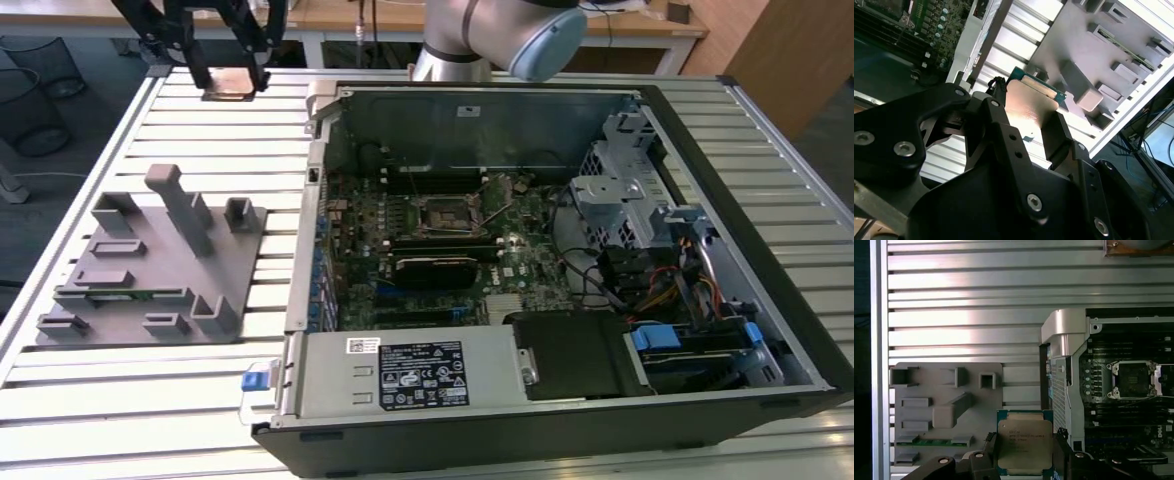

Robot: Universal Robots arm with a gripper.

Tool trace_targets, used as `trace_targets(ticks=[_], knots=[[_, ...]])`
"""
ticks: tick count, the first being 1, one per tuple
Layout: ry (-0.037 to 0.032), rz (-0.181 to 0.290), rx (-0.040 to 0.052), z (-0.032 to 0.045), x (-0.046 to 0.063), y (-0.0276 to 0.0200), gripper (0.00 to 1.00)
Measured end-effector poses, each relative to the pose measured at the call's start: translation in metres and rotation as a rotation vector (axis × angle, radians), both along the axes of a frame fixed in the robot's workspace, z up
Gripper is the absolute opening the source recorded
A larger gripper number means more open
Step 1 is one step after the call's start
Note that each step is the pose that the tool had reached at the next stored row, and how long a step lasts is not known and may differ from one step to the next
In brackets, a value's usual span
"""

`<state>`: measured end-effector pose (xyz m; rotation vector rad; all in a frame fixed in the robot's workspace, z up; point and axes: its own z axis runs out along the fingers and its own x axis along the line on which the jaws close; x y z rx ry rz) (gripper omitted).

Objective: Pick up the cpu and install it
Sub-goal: 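Pick up the cpu and move it towards the insertion slot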

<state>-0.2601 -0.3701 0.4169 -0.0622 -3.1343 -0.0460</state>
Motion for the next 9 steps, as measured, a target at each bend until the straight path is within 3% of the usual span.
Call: trace_targets(ticks=[9], knots=[[0.0001,0.000,0.0000,0.0001,0.020,0.0000,0.53]])
